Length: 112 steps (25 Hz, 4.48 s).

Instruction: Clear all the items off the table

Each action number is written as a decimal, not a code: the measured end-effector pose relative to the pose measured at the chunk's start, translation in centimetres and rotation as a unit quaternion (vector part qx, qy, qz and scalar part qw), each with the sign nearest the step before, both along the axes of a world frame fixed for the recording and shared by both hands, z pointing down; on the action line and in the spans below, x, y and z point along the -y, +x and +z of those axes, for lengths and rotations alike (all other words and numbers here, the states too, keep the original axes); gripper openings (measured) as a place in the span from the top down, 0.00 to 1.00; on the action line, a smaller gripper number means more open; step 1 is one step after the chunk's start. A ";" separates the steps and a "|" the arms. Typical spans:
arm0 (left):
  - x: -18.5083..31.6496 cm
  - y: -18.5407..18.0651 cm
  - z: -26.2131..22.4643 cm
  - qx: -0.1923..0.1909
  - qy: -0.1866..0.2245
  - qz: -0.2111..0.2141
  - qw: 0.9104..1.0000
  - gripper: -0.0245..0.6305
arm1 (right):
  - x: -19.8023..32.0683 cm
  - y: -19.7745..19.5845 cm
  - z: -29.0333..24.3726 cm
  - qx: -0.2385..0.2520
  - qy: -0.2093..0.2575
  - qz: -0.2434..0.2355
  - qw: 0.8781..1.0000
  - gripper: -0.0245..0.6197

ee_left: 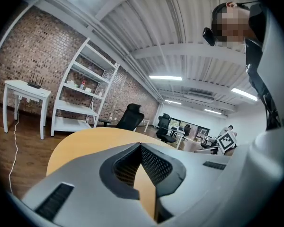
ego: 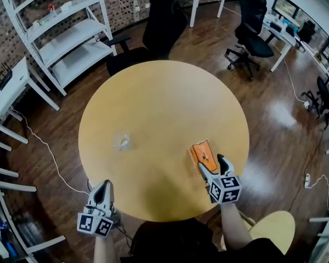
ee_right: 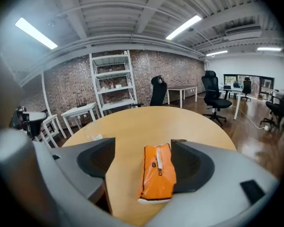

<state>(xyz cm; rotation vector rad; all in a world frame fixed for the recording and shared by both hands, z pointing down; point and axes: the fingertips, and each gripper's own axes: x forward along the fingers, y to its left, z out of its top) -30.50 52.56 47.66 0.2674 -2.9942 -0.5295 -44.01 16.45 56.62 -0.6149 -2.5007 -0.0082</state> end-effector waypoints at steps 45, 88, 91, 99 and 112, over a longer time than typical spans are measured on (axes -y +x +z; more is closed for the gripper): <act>6.6 -2.8 -0.3 0.001 0.012 0.110 0.994 0.97 | 4.8 1.5 5.0 -0.132 0.074 0.075 0.986 0.28; 66.3 19.6 -6.5 0.103 0.054 0.651 0.750 0.97 | 50.6 67.7 1.8 -0.061 -0.028 0.668 0.741 0.27; 69.6 22.2 -5.9 0.090 0.054 0.686 0.720 0.97 | 50.3 72.1 2.8 -0.074 -0.032 0.698 0.711 0.27; 74.5 25.6 -5.0 0.073 0.045 0.744 0.663 0.97 | 48.0 78.1 5.2 -0.085 -0.079 0.760 0.640 0.27; 77.3 27.2 1.5 0.012 -0.006 0.764 0.645 0.97 | 47.4 78.2 12.8 -0.184 -0.099 0.744 0.635 0.27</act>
